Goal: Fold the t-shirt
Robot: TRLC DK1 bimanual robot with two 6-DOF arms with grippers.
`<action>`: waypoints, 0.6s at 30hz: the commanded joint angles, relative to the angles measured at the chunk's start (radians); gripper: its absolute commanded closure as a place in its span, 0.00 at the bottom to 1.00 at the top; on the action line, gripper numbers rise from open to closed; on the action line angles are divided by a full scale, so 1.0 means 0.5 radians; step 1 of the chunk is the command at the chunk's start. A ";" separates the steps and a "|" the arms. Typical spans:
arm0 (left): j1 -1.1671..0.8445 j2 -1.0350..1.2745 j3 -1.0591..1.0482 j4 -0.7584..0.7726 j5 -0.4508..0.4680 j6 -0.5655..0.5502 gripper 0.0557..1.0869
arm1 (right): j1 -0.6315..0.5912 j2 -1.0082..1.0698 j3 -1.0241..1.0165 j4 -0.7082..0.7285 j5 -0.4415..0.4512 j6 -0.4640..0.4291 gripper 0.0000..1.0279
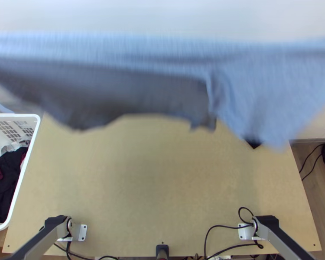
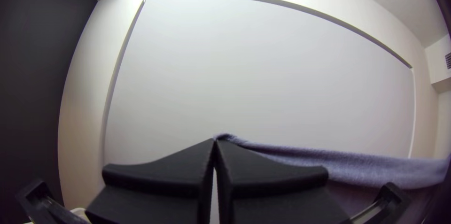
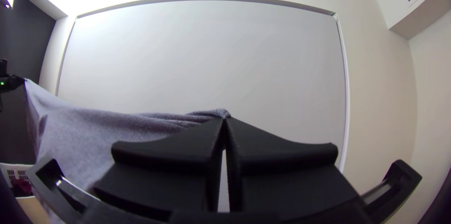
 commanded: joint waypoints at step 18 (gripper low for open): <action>-0.013 -0.816 -2.351 0.193 0.224 -0.177 0.96 | 0.221 -0.564 -1.837 0.071 0.052 0.404 0.97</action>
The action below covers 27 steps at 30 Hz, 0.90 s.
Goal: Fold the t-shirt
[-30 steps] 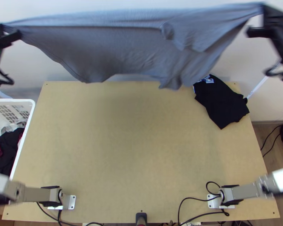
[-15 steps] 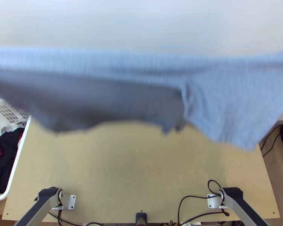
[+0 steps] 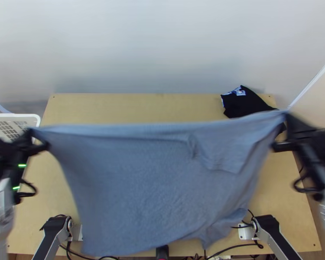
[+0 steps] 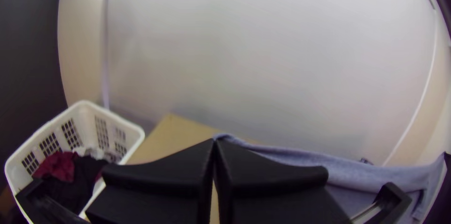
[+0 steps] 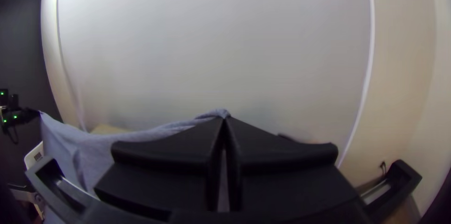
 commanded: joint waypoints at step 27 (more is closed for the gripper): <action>-0.078 2.191 0.226 1.175 0.078 -0.139 0.96 | 0.126 2.066 0.062 1.108 0.024 0.317 0.97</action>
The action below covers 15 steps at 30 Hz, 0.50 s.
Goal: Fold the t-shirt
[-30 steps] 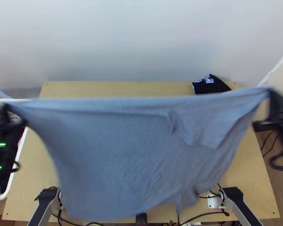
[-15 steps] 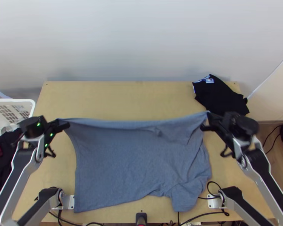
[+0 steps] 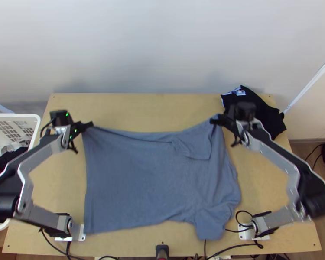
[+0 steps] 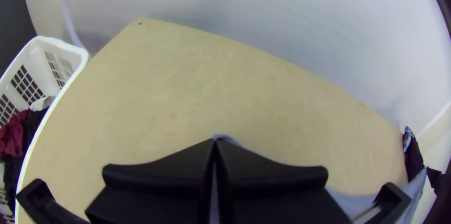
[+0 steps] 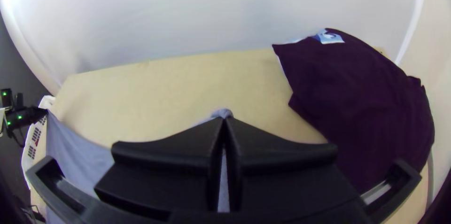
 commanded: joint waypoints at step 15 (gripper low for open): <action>0.002 0.766 1.012 -0.235 -0.016 -0.161 0.96 | -0.044 0.645 0.777 0.011 0.026 0.186 0.97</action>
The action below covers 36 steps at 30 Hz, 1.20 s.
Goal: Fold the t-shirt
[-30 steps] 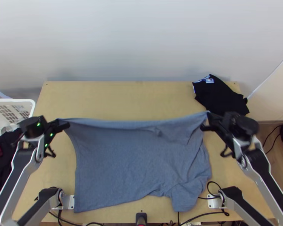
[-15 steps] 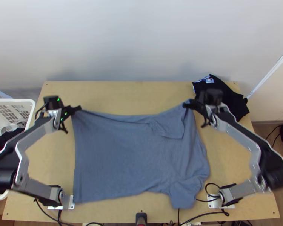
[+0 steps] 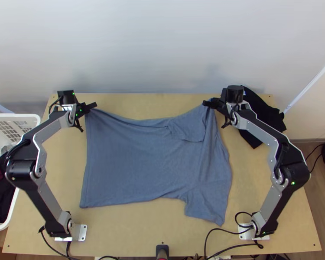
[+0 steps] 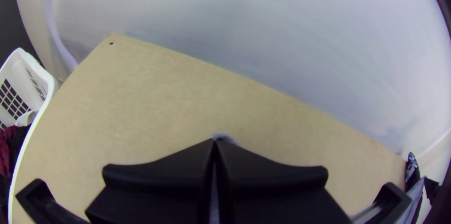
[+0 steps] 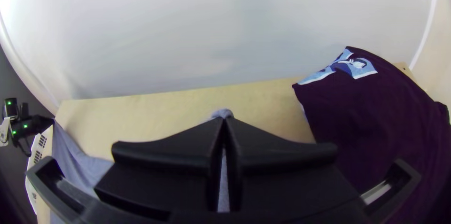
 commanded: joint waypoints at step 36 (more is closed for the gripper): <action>0.305 -0.288 0.132 -0.486 0.692 -0.167 0.04 | -0.208 -1.342 -0.531 -0.856 -0.655 0.458 0.04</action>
